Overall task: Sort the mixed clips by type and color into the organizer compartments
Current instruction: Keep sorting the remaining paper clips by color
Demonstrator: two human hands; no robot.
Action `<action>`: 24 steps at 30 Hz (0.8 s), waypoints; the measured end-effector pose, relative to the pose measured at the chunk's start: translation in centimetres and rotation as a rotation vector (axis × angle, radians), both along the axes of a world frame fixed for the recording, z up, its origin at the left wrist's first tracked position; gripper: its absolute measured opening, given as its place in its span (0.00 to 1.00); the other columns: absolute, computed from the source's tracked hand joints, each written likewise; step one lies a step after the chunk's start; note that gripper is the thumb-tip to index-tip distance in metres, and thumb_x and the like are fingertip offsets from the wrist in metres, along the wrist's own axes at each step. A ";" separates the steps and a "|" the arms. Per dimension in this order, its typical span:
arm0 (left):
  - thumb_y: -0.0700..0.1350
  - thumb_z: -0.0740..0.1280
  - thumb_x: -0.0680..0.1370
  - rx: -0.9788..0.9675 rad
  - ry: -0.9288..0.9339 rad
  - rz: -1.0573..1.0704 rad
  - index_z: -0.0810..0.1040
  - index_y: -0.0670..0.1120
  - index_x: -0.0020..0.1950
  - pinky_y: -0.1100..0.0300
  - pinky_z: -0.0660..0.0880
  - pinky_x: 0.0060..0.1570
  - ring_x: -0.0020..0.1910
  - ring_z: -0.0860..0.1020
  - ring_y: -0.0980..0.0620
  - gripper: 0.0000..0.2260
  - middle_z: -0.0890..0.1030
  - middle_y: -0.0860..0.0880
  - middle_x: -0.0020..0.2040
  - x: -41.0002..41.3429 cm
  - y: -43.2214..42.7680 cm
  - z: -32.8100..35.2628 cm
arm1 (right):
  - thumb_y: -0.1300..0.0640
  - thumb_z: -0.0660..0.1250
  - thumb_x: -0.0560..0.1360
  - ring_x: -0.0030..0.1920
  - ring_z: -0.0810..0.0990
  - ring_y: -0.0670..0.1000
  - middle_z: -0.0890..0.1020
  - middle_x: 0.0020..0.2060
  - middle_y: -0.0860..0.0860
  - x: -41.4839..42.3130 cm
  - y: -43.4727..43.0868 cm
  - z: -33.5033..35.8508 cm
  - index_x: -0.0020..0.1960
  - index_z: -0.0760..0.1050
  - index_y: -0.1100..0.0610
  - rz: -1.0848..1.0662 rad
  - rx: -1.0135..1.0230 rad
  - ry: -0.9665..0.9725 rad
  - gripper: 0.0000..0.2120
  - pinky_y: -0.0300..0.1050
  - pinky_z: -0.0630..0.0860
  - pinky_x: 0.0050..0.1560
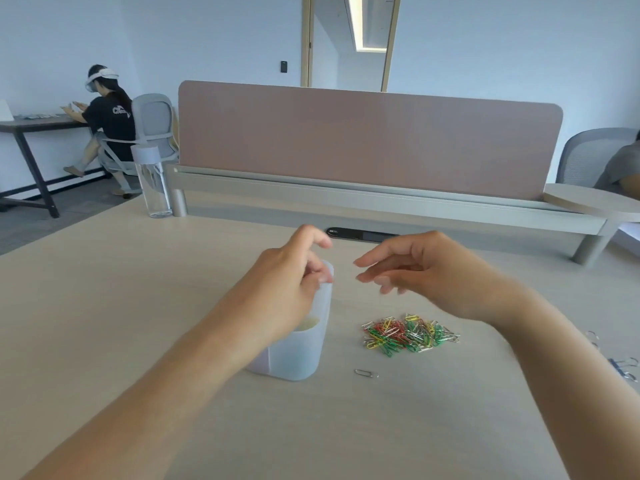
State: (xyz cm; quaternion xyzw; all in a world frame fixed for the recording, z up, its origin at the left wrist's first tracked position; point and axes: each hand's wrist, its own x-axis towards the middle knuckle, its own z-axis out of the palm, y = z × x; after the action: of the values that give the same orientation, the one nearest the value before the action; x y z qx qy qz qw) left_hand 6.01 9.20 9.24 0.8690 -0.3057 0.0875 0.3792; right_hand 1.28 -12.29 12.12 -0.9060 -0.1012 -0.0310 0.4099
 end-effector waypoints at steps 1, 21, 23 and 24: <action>0.39 0.62 0.80 -0.031 -0.024 -0.029 0.68 0.56 0.62 0.62 0.73 0.47 0.47 0.77 0.63 0.16 0.81 0.61 0.47 -0.4 -1.0 -0.2 | 0.65 0.67 0.76 0.43 0.83 0.49 0.86 0.45 0.44 -0.3 -0.7 -0.1 0.53 0.81 0.49 -0.019 0.004 -0.016 0.13 0.38 0.78 0.44; 0.35 0.60 0.78 0.273 -0.010 -0.156 0.74 0.48 0.51 0.63 0.70 0.50 0.50 0.72 0.57 0.09 0.72 0.53 0.51 -2.9 -6.7 -9.5 | 0.69 0.61 0.77 0.61 0.69 0.51 0.75 0.61 0.48 -5.0 -9.2 -13.6 0.66 0.76 0.53 -0.458 -0.482 -0.174 0.21 0.37 0.62 0.63; 0.36 0.63 0.77 0.203 0.049 -0.212 0.77 0.49 0.46 0.70 0.69 0.43 0.44 0.73 0.62 0.09 0.75 0.55 0.47 -2.9 -7.5 -9.1 | 0.71 0.64 0.74 0.56 0.73 0.54 0.79 0.56 0.47 -5.2 -9.1 -14.3 0.62 0.79 0.53 -0.427 -0.497 -0.240 0.22 0.49 0.72 0.60; 0.37 0.65 0.77 0.164 0.086 -0.256 0.79 0.50 0.44 0.72 0.67 0.41 0.42 0.73 0.63 0.08 0.76 0.56 0.45 -2.9 -7.9 -9.0 | 0.71 0.65 0.72 0.54 0.75 0.54 0.80 0.55 0.46 -5.4 -9.0 -14.5 0.61 0.80 0.52 -0.405 -0.489 -0.267 0.22 0.53 0.75 0.56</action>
State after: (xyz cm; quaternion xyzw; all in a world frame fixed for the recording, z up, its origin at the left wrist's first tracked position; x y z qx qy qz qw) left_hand 3.06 1.34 0.21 0.8539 -0.4035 -0.0243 0.3278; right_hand -4.10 -21.28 -2.36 -0.9670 0.0238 -0.2049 0.1492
